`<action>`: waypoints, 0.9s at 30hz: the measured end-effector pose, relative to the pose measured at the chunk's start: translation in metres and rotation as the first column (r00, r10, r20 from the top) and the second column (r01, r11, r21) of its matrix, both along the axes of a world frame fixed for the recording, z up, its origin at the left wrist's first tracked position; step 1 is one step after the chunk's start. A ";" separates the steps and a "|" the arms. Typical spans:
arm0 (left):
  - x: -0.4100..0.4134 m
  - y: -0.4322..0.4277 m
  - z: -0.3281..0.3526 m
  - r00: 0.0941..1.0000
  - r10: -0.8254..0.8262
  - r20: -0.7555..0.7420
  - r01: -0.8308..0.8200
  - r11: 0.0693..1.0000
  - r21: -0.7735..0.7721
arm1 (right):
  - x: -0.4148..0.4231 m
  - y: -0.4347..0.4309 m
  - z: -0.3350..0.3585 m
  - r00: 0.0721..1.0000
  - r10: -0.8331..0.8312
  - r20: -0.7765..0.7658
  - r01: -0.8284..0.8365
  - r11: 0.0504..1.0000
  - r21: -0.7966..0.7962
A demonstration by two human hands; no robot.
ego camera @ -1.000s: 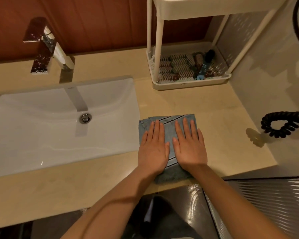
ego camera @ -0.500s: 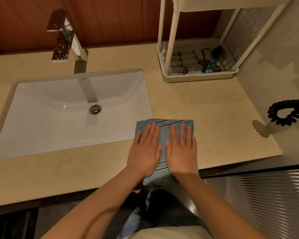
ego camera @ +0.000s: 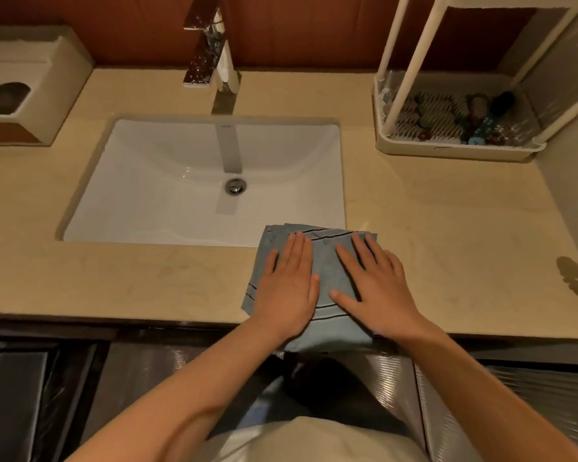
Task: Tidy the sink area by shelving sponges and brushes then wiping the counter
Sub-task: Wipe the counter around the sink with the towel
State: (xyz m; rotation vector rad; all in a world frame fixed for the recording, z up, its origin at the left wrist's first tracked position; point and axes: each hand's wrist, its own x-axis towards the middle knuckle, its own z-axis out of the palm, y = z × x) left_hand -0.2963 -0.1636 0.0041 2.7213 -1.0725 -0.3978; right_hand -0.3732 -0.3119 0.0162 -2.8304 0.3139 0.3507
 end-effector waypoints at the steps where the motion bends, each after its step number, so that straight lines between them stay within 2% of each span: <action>1: -0.006 -0.006 -0.002 0.999 0.035 -0.018 -0.035 0.999 -0.012 | -0.002 -0.010 0.002 0.996 0.074 -0.044 -0.074 0.997 -0.005; 3: -0.014 -0.009 -0.009 0.997 0.073 0.033 -0.072 0.997 -0.037 | -0.001 -0.021 0.003 0.969 0.220 -0.112 -0.224 0.974 -0.026; 5: -0.014 -0.007 -0.011 0.992 0.082 0.091 -0.077 0.995 -0.055 | 0.005 -0.028 0.005 0.939 0.332 -0.092 -0.338 0.939 -0.061; 8: -0.009 0.002 -0.010 0.999 0.045 0.013 -0.043 0.995 -0.086 | 0.023 -0.024 0.009 0.884 0.459 -0.091 -0.466 0.880 -0.088; 13: 0.011 0.042 -0.011 1.000 0.020 0.010 -0.019 0.999 -0.046 | 0.046 0.014 0.005 0.855 0.509 -0.102 -0.514 0.857 -0.034; 17: 0.033 0.094 -0.010 0.999 0.031 0.025 -0.031 0.999 -0.019 | 0.070 0.063 0.000 0.840 0.542 -0.026 -0.541 0.840 0.051; 21: 0.061 0.143 -0.014 0.990 -0.066 0.123 0.067 0.998 -0.002 | 0.085 0.103 -0.011 0.807 0.591 0.010 -0.591 0.806 0.012; 25: 0.085 0.186 -0.014 0.992 -0.066 0.103 0.064 0.998 0.031 | 0.107 0.138 -0.017 0.762 0.648 -0.004 -0.648 0.762 -0.008; 27: 0.095 0.204 -0.014 0.991 -0.080 0.111 0.077 0.997 0.030 | 0.117 0.151 -0.017 0.740 0.672 0.040 -0.672 0.740 0.000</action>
